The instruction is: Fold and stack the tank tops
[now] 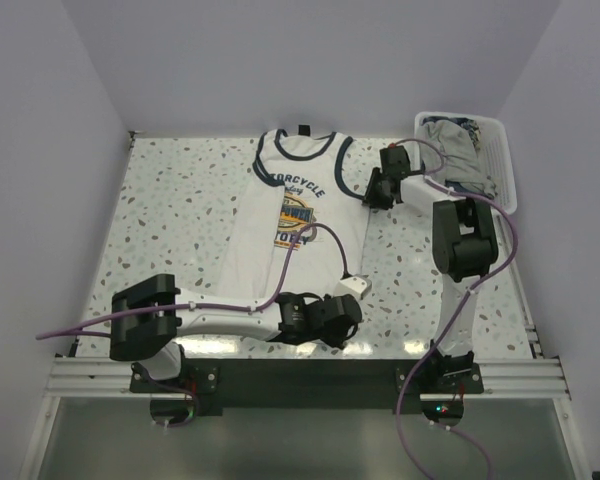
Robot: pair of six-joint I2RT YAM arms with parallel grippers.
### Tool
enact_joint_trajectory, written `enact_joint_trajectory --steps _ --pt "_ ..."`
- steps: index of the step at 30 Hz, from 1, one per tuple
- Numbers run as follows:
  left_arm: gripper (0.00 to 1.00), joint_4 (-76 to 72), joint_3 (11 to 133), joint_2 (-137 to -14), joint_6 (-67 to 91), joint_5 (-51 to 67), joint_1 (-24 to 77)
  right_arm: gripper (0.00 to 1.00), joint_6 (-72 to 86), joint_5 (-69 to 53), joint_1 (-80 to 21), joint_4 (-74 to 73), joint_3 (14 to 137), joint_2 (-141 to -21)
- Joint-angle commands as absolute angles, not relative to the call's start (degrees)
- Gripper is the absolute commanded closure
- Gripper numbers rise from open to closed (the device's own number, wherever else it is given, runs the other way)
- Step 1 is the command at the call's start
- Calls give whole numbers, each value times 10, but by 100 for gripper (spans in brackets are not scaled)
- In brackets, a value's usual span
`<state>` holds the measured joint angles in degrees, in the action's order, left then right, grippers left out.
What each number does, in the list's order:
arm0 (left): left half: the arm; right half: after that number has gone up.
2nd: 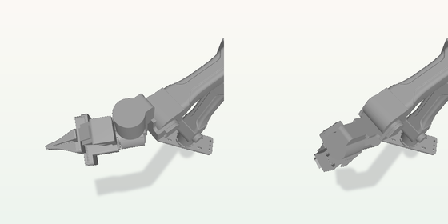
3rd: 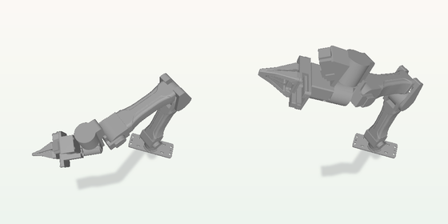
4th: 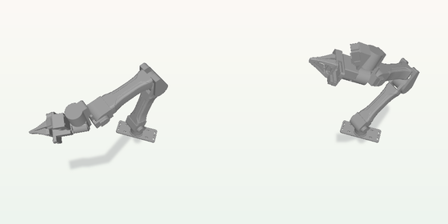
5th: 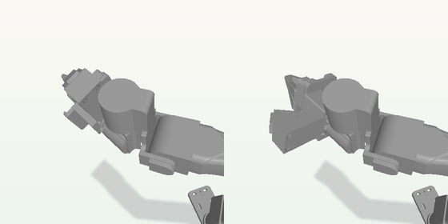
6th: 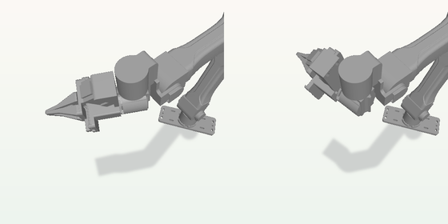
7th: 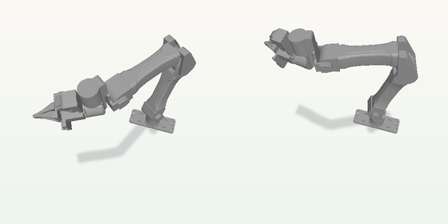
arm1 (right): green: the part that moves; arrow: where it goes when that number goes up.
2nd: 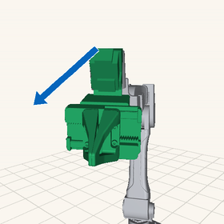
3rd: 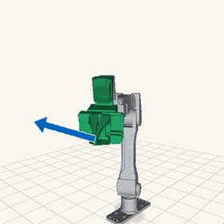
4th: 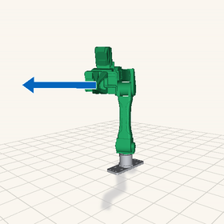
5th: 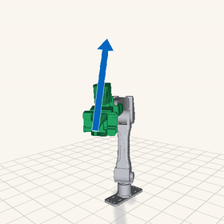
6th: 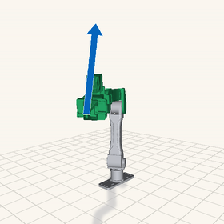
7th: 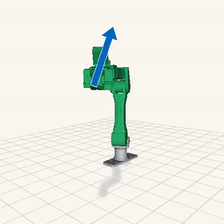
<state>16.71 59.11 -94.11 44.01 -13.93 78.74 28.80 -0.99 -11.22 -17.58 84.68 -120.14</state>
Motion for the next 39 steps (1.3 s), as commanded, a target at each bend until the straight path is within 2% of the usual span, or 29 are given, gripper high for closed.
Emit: enact_joint_trajectory --steps 1,7,10,11,16,23,30,39 --pt "100 142 590 -927 452 -135 781 68 279 -2 -112 -161 858 -1205" --pt "100 145 592 -916 449 -132 780 72 277 22 -111 -166 863 -1213" --pt "100 132 584 -908 444 -127 780 82 280 40 -112 -170 866 -1211" --pt "100 122 579 -904 442 -118 780 88 282 55 -112 -172 866 -1209" --pt "100 69 576 -928 433 -81 785 100 283 103 -112 -183 856 -1180" --pt "100 22 559 -936 439 -75 787 100 266 156 -112 -212 858 -1147" --pt "100 20 470 -839 476 -151 761 100 252 146 -143 -222 873 -1115" --pt "100 90 377 -724 532 -214 707 100 299 103 -197 -239 953 -1172"
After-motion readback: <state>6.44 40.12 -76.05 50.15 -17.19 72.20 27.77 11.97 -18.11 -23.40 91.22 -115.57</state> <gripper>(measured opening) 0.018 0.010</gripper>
